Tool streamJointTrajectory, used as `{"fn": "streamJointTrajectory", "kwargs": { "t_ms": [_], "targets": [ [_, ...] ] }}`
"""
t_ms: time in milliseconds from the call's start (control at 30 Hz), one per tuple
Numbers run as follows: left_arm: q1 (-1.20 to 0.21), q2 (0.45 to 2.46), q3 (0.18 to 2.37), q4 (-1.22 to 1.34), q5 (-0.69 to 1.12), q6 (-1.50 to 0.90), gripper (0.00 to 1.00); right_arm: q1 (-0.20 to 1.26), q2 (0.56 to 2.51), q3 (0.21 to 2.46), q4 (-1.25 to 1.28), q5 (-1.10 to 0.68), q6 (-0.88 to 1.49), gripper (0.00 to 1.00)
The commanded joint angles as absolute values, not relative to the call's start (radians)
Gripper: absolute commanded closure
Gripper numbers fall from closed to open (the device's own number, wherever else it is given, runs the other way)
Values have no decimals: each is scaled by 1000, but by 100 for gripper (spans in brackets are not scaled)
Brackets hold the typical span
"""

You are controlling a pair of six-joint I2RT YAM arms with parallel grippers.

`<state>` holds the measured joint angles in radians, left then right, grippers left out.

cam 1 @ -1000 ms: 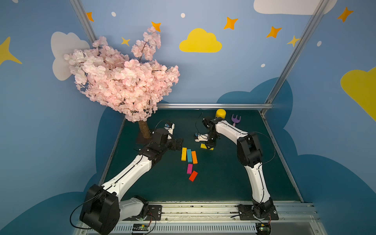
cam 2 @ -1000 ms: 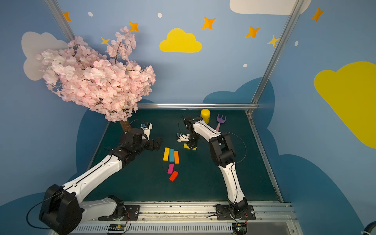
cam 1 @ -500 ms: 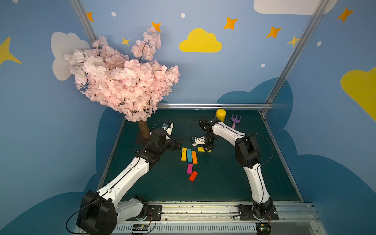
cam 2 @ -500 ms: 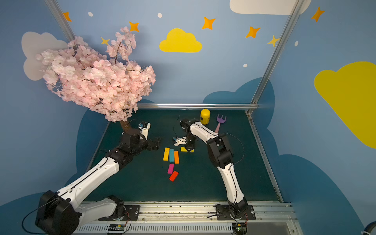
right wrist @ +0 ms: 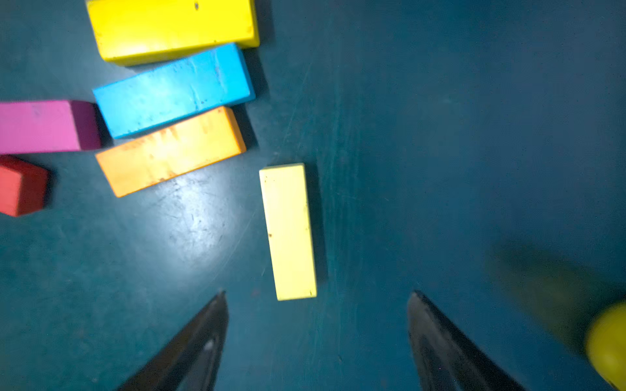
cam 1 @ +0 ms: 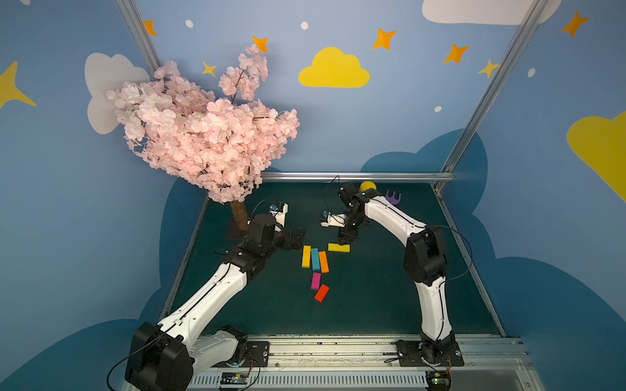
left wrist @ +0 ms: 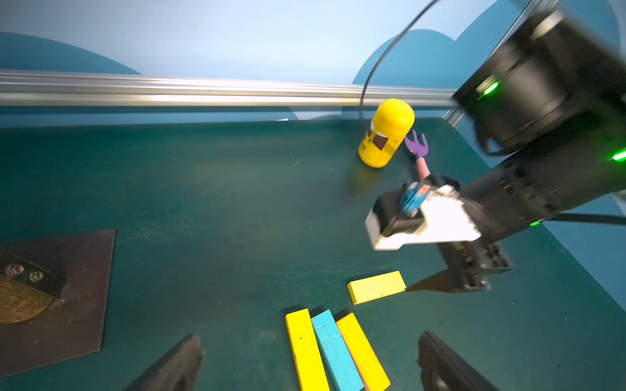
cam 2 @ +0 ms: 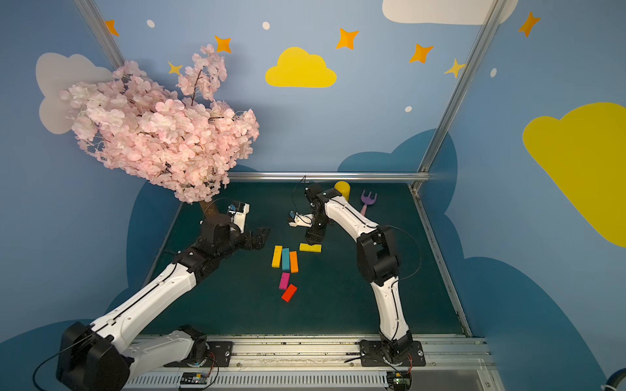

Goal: Assemble the letter p with building blocks
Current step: Place the building block at the center of the board, then pick up the building block from the center of the board.

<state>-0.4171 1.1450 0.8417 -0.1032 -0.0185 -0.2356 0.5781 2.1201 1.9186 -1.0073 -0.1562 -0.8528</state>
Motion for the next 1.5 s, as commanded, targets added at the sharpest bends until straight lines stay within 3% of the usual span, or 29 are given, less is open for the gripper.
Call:
{"fn": "streamJointTrajectory", "kwargs": {
  "t_ms": [0,133,333,500,600,667,767,1067,1200,1467],
  "targets": [
    [-414,1141,874,-84,16,-230,0,571,2038,1913,-973,-193,-748,14],
    [-414,1150,867,-63,19,-235,0,530,1894,1818,-842,-262,-522,13],
    [-375,1099,821,97,38,-308,0,506,1592,1393,-110,-282,-118,10],
    [-293,1113,817,145,184,-381,0,474,1514,1268,146,-299,76,10],
    [-285,1103,797,171,165,-375,0,451,1580,1397,-73,-346,92,10],
    [-281,1107,802,148,148,-358,0,459,1637,1479,-270,-278,107,10],
    [-279,1129,833,73,116,-325,0,481,1661,1458,-401,-289,166,10],
    [-244,1161,838,24,106,-337,0,669,1696,1319,-610,-194,332,15],
    [-233,1157,815,40,127,-356,0,738,1764,1329,-662,-180,371,25],
    [-230,1148,793,56,156,-376,0,801,1888,1369,-666,-161,405,29]
  ]
}}
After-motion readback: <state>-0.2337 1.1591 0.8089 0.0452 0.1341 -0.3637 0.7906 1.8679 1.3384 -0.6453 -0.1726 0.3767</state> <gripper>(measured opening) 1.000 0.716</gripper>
